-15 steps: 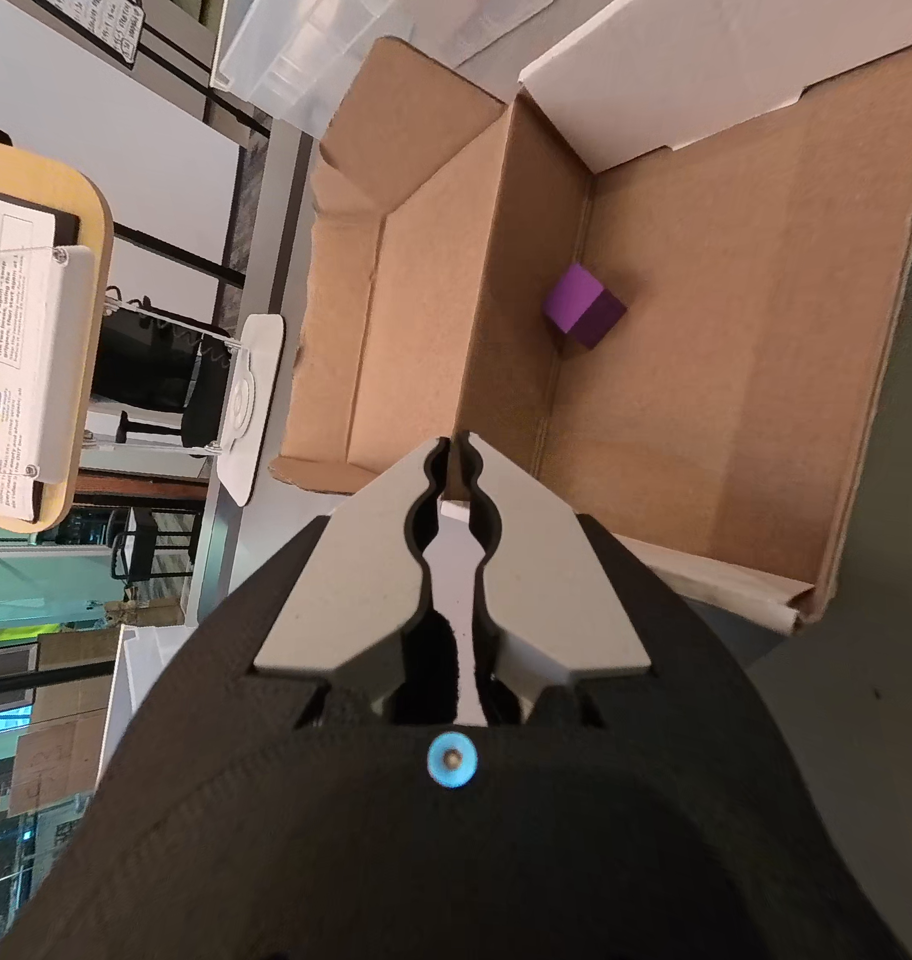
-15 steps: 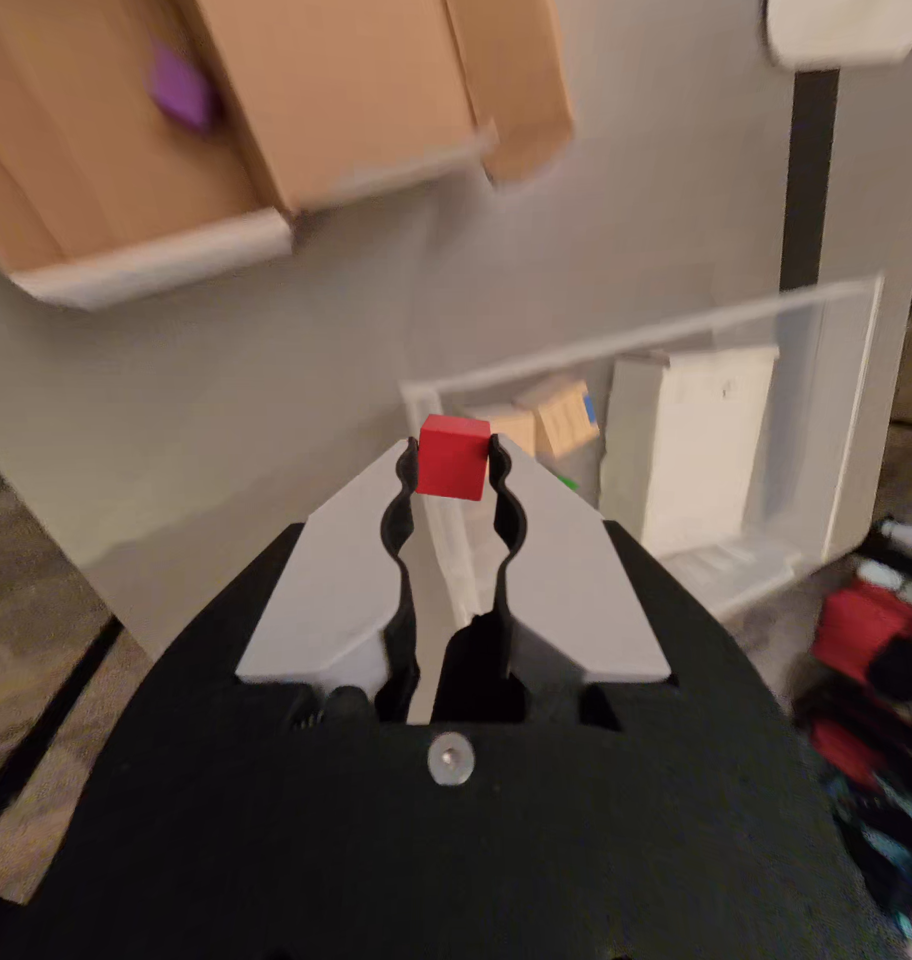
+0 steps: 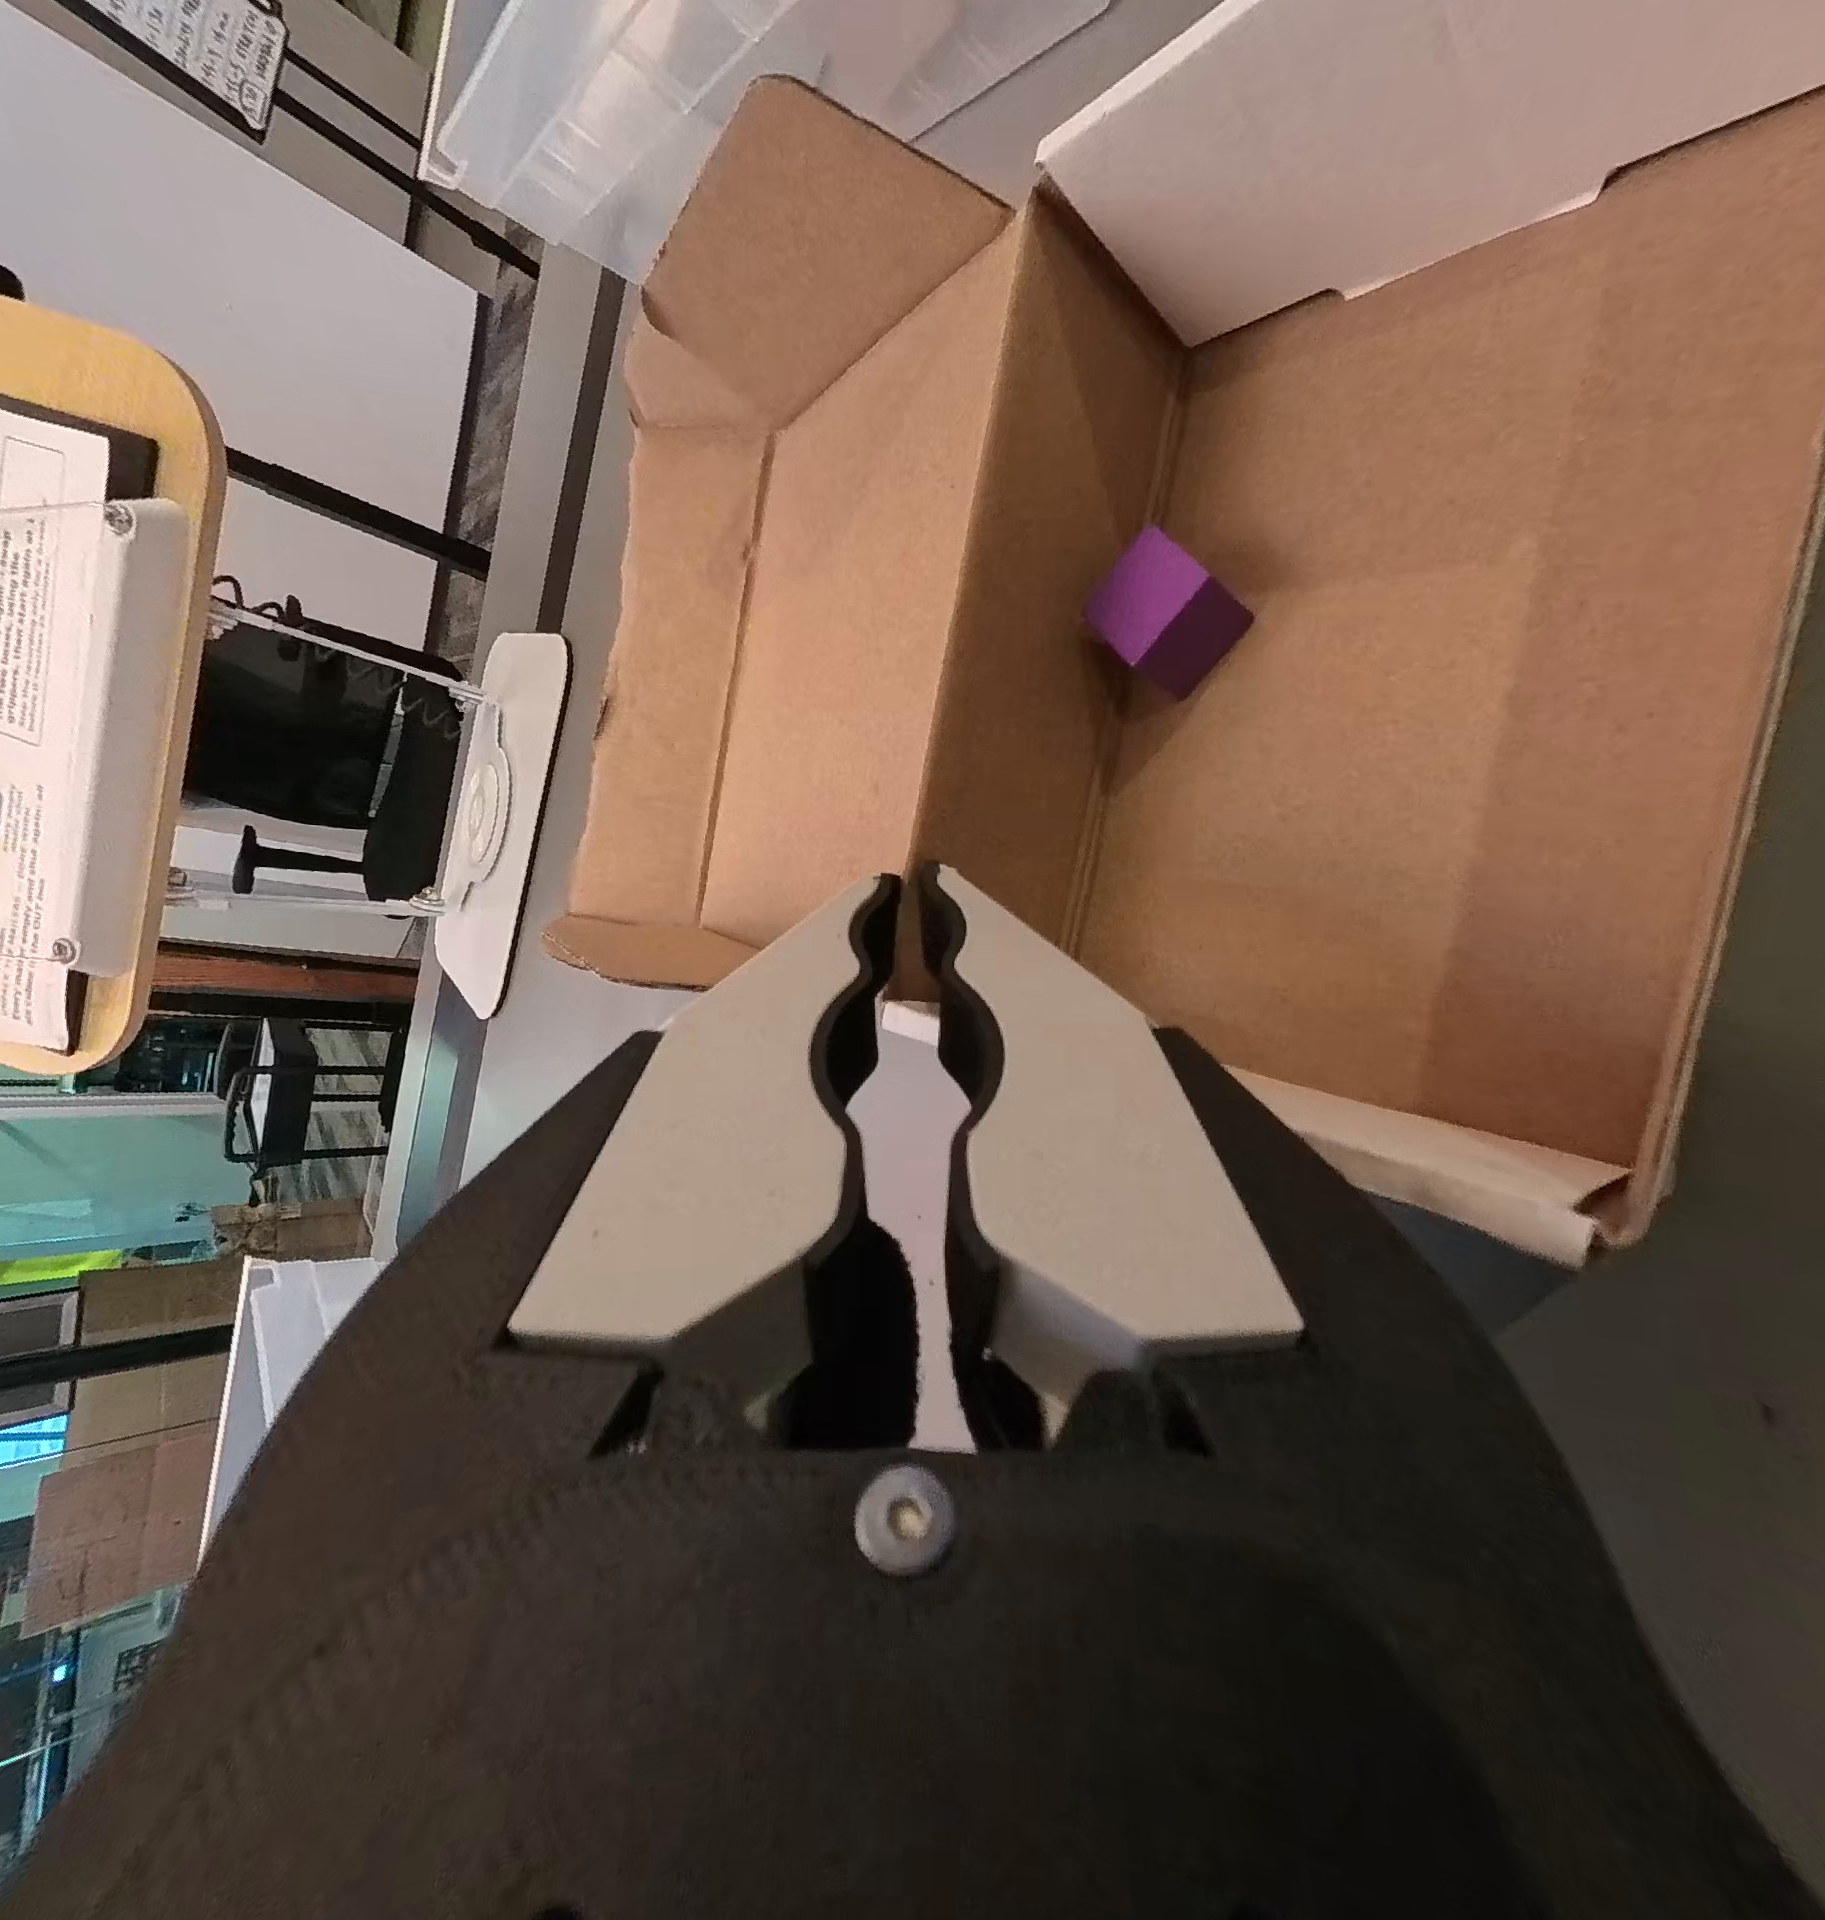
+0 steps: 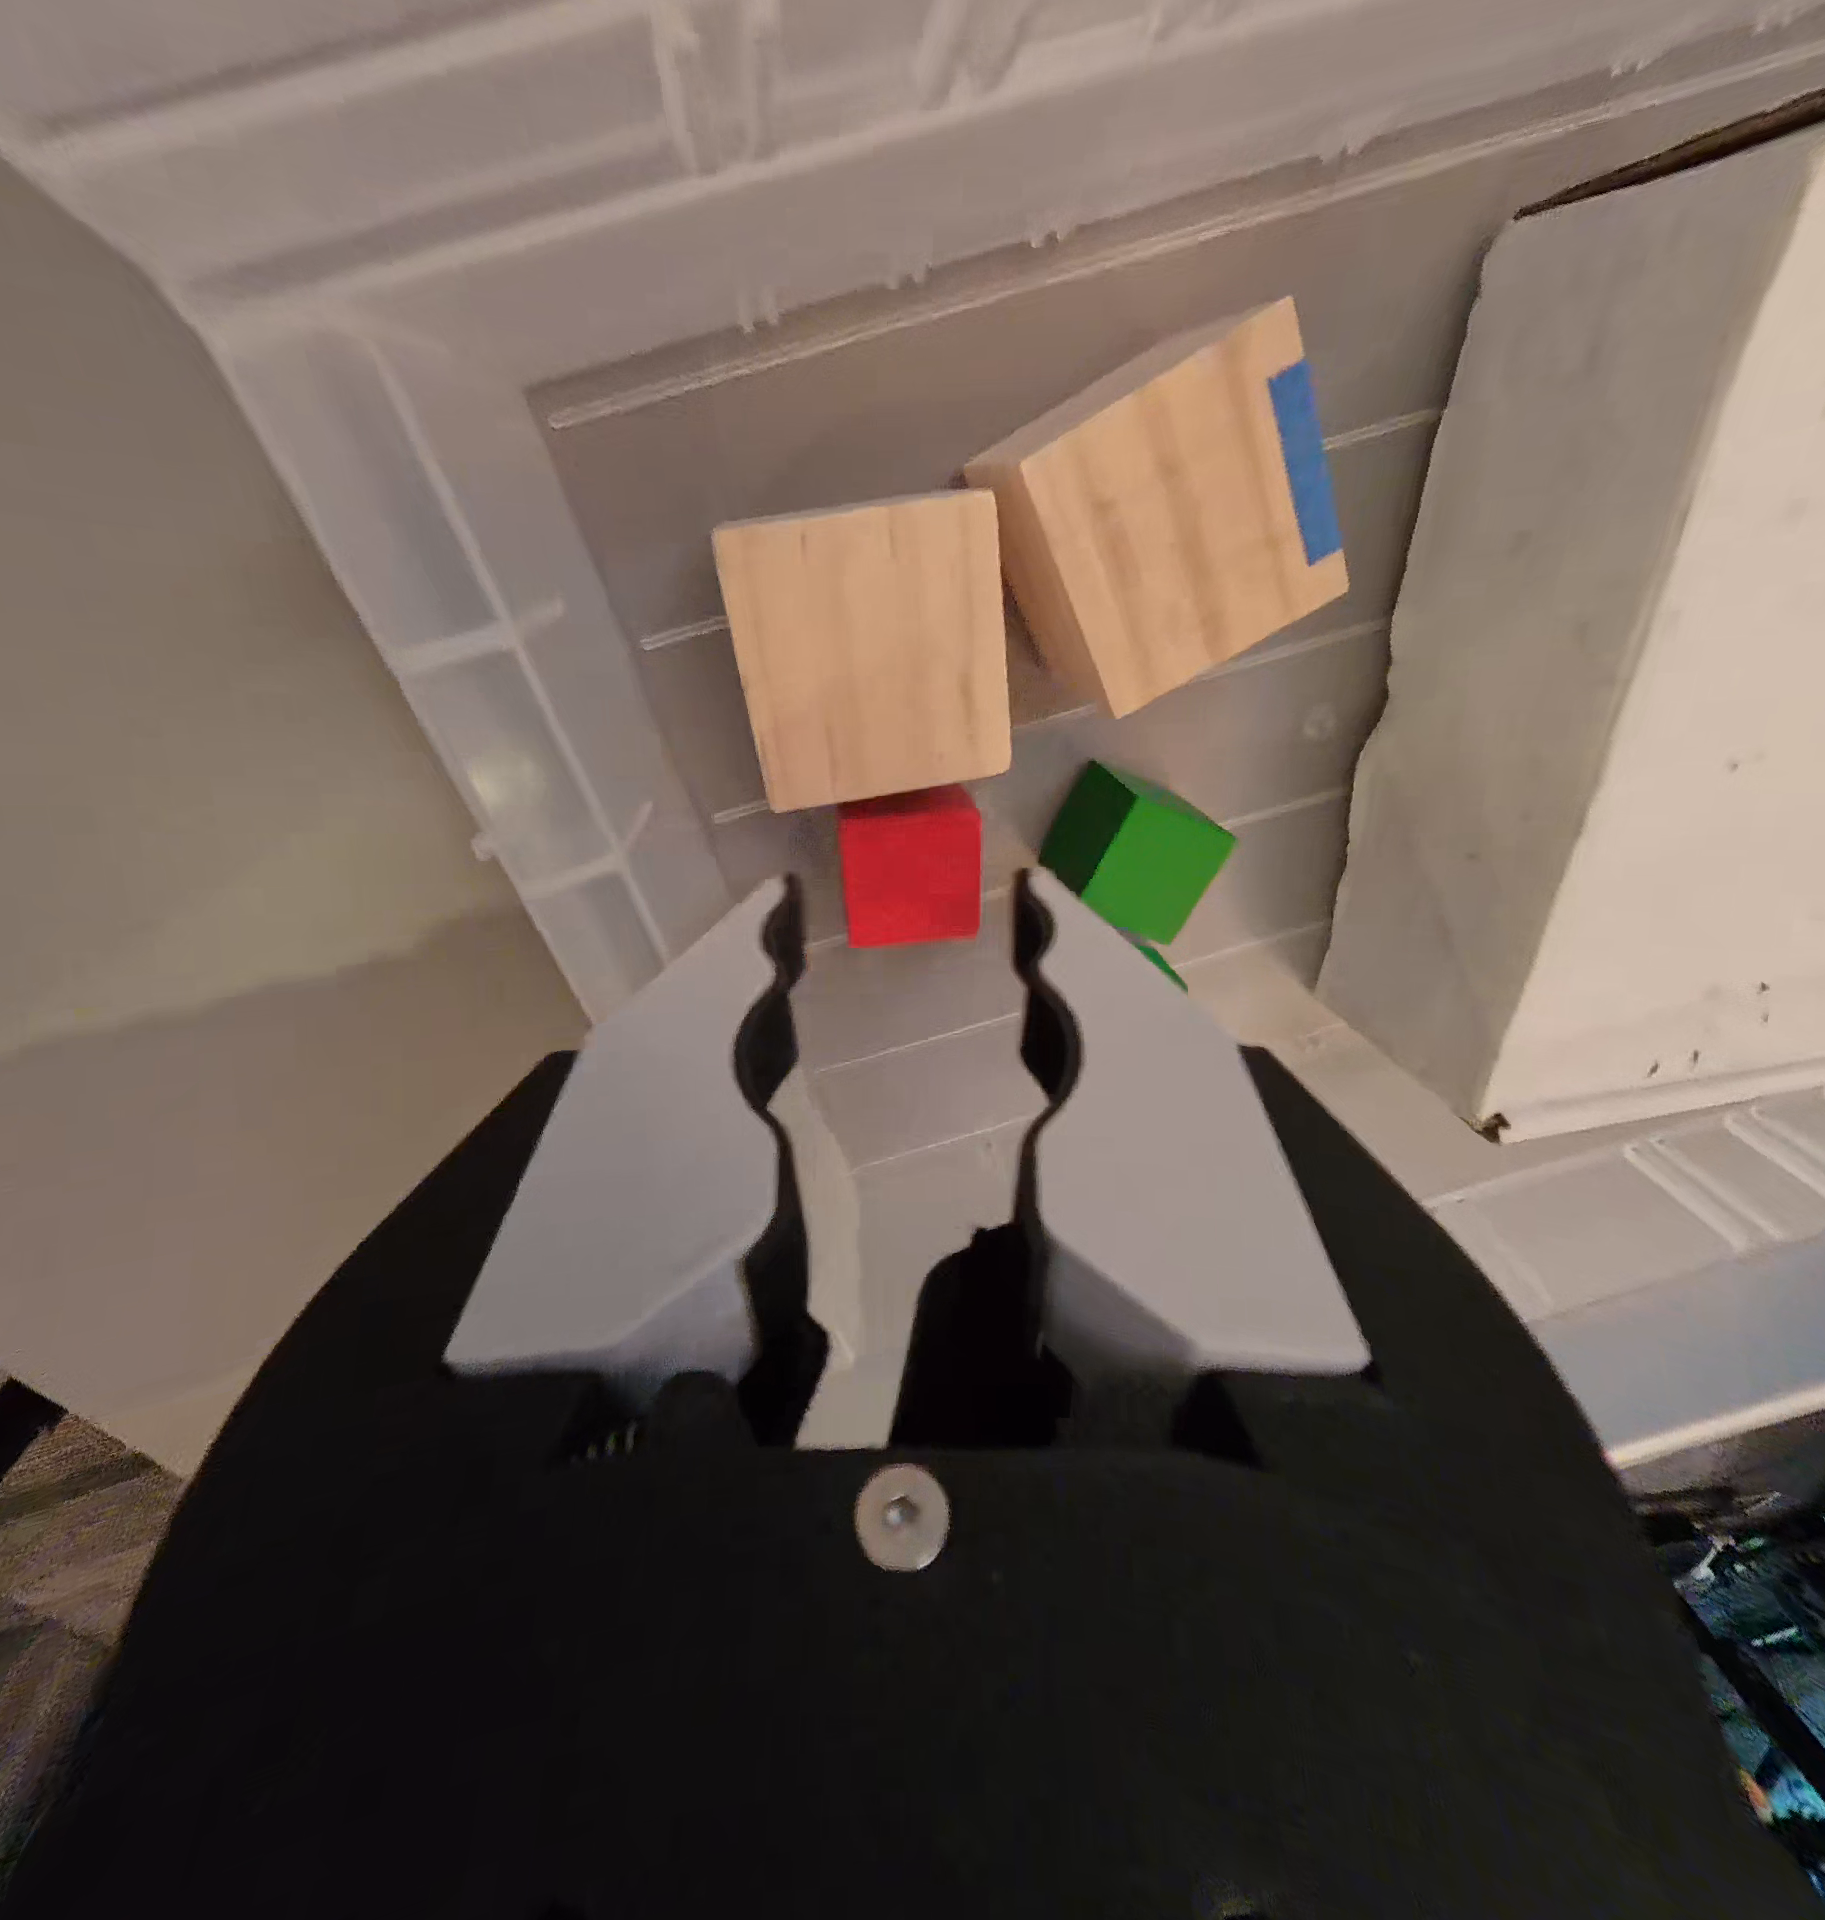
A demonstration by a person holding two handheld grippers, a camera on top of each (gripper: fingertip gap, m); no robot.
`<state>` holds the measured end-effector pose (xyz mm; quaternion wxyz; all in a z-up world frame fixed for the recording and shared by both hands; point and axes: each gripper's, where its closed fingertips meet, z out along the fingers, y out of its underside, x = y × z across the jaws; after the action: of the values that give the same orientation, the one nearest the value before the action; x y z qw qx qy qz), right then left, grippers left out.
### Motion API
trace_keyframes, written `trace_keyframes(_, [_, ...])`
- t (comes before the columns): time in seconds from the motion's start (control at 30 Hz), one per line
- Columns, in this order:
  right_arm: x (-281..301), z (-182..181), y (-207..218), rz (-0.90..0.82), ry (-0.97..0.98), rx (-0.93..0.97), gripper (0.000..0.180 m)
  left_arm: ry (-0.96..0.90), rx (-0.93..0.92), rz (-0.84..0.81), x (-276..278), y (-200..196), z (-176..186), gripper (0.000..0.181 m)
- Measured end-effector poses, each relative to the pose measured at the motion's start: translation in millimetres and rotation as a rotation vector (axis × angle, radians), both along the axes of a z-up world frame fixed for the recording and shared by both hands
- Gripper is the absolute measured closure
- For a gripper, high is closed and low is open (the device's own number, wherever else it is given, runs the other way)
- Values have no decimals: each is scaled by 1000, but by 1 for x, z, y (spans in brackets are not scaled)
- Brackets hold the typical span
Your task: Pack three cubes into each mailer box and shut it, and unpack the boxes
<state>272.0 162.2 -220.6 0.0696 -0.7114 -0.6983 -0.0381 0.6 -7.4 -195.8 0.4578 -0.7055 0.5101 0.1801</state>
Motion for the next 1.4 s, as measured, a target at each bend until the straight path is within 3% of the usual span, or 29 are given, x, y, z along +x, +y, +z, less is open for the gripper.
trace_keyframes(0.07, [1,11,3,-23,8,39,129,-1,0,1,0,0,0,179])
trace_keyframes(0.17, [-27,57,-15,-14,149,111,136,-1,2,1,0,0,0,178])
trace_keyframes(0.3, [-111,109,-95,119,395,96,144,6,3,2,0,1,0,178])
trace_keyframes(0.43, [-178,91,-159,147,466,4,147,1,5,7,0,1,0,179])
trace_keyframes(0.6, [-212,39,-185,86,445,-95,144,0,21,27,-1,0,1,179])
trace_keyframes(0.8, [-214,1,-174,15,324,-38,141,-1,23,30,-1,0,1,180])
trace_keyframes(1.07, [-218,-15,-170,11,285,-22,160,-5,27,30,0,0,1,180])
trace_keyframes(1.13, [-218,-3,-170,25,331,-23,160,-5,27,28,0,0,1,180])
trace_keyframes(1.23, [-206,45,-159,31,455,5,160,-6,27,27,0,0,1,180])
trace_keyframes(1.4, [-117,115,-80,-139,478,151,160,-4,28,25,0,0,1,180])
